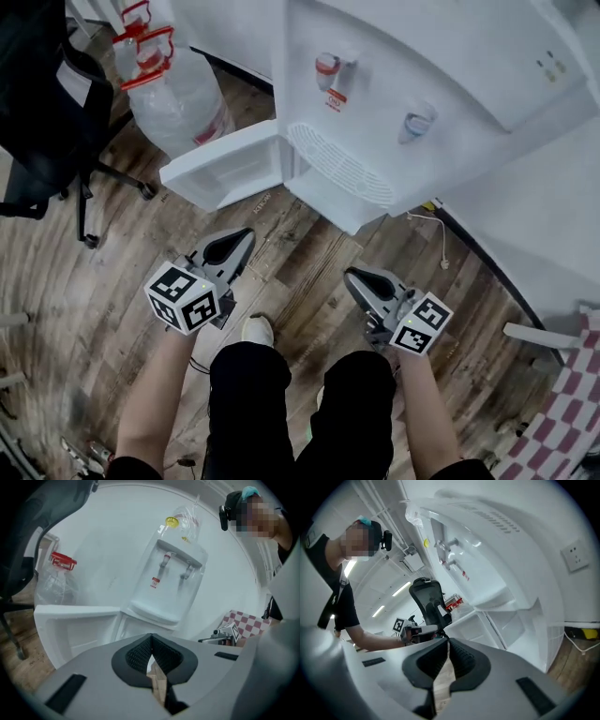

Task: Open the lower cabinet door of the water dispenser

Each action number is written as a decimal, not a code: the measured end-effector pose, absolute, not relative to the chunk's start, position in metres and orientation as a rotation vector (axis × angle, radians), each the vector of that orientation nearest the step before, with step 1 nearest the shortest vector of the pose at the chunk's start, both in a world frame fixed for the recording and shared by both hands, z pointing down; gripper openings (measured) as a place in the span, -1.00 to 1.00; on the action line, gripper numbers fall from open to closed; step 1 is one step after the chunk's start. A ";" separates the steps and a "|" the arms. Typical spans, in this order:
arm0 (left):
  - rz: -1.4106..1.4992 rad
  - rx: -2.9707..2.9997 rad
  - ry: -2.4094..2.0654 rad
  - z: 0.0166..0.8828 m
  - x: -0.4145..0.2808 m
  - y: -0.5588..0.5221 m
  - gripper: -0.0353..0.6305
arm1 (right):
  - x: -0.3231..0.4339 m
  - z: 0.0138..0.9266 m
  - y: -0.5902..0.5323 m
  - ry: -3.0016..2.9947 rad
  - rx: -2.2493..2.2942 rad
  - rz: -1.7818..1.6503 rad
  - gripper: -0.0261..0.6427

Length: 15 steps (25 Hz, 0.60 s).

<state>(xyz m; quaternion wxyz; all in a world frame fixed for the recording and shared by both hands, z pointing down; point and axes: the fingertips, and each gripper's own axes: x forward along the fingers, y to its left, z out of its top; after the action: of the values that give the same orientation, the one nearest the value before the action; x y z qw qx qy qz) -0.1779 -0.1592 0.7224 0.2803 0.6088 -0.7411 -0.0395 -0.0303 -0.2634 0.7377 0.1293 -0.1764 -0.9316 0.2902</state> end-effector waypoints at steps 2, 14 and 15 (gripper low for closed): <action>-0.110 1.626 -1.961 0.688 -0.167 -0.162 -0.86 | -0.016 0.702 -0.264 -2.697 -0.472 0.867 -0.83; -0.154 1.588 -1.897 0.459 -0.071 -0.152 -0.85 | 0.046 0.471 -0.226 -2.661 -0.471 0.859 -0.83; -0.148 1.588 -1.891 0.439 -0.061 -0.151 -0.85 | 0.053 0.452 -0.221 -2.658 -0.482 0.856 -0.83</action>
<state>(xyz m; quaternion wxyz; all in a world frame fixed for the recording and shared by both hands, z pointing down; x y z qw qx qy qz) -0.0608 -0.1512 0.4394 0.3278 0.6066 -0.7221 -0.0566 0.0526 -0.2209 0.4522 0.1536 -0.1681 -0.9269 0.2984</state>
